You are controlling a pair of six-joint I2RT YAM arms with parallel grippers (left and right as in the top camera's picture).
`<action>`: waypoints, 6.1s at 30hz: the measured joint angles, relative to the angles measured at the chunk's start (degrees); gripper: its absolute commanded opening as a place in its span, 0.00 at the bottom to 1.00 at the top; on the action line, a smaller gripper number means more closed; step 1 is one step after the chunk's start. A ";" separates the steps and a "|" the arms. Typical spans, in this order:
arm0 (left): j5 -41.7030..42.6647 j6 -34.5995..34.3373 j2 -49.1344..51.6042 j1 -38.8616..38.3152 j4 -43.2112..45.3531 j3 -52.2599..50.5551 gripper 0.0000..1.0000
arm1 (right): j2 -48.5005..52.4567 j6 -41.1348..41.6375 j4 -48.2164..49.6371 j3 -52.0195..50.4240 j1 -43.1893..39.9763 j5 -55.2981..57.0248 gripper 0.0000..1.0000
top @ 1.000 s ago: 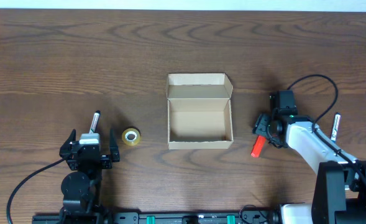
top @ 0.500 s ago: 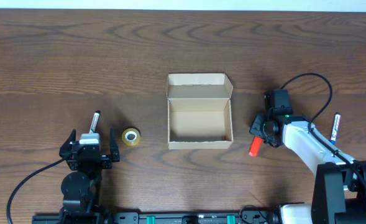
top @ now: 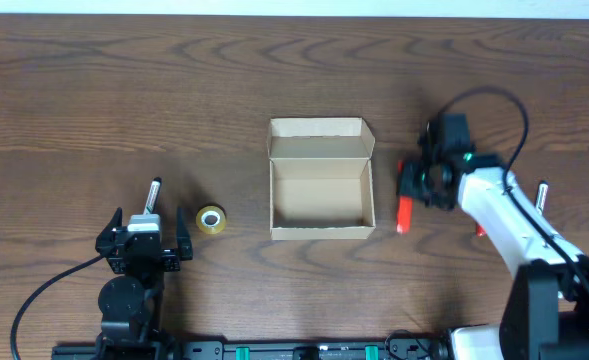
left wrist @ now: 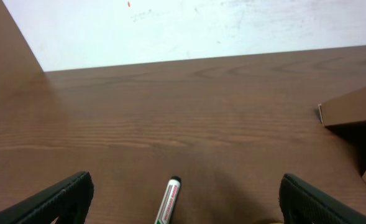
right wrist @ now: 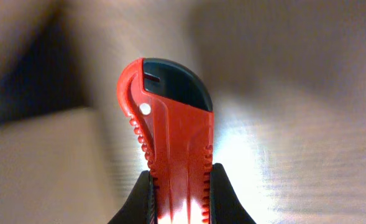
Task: Pack container
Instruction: 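Lift the red box cutter with the right gripper, then lower the box cutter into the cardboard box and release, then move right gripper to the red stapler and grasp it, then lift the red stapler and carry it toward the box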
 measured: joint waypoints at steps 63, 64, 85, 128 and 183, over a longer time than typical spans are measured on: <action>0.02 0.00 0.00 0.00 0.00 0.00 0.95 | 6.82 -55.87 -20.28 23.69 25.03 -10.34 0.67; 0.00 0.00 0.00 0.00 0.00 0.00 0.95 | 4.87 -52.94 -20.61 24.17 24.17 -10.14 0.68; 0.00 0.00 0.00 0.00 0.00 0.00 0.95 | -7.72 -4.70 -33.51 25.07 -20.09 13.46 0.99; 0.00 0.00 0.00 0.00 0.00 0.00 0.95 | 18.62 -19.63 -28.28 18.21 -29.46 4.70 0.89; 0.00 0.00 0.00 0.00 0.00 0.00 0.95 | 15.26 -22.95 -9.05 6.84 -25.53 -0.90 0.01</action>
